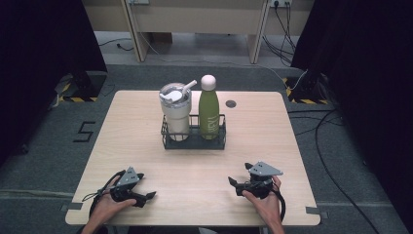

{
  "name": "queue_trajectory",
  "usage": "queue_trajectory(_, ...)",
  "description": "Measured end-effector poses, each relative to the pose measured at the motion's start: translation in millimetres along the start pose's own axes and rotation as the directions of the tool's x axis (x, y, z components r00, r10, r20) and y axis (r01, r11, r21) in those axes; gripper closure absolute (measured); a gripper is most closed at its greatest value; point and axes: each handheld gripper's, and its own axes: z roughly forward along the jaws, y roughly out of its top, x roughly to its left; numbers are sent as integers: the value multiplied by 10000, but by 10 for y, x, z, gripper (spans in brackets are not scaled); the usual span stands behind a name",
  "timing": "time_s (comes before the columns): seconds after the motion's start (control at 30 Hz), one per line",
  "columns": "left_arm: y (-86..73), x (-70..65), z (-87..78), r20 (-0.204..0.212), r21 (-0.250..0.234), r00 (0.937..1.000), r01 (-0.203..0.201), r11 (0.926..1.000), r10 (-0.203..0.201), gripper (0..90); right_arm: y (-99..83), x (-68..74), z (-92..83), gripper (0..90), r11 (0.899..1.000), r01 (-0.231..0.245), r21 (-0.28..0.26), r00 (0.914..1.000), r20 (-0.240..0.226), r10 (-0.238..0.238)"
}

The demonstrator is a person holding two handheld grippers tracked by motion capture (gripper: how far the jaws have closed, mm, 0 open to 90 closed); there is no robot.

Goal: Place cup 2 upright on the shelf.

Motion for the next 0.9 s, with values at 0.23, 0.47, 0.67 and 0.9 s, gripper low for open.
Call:
queue_trajectory(0.23, -1, 0, -1, 4, -1, 10000, 1, 10000, -1, 133, -25, 13, -23, 152, 10000, 58, 80, 10000, 58, -59)
queue_trajectory(0.47, -1, 0, -2, 3, 2, 10000, -4, 10000, 4, 134, -120, 4, -30, 152, 9996, -156, 215, 9999, 10, 155)
queue_trajectory(0.67, -1, 0, -2, 4, 1, 10000, -4, 10000, 4, 135, -167, 11, -53, 152, 9994, -217, 286, 9998, -6, 217)
queue_trajectory(0.9, -1, 0, -2, 6, 0, 10000, 1, 10000, -1, 135, -229, 11, -67, 153, 9984, -328, 453, 9994, -38, 330)
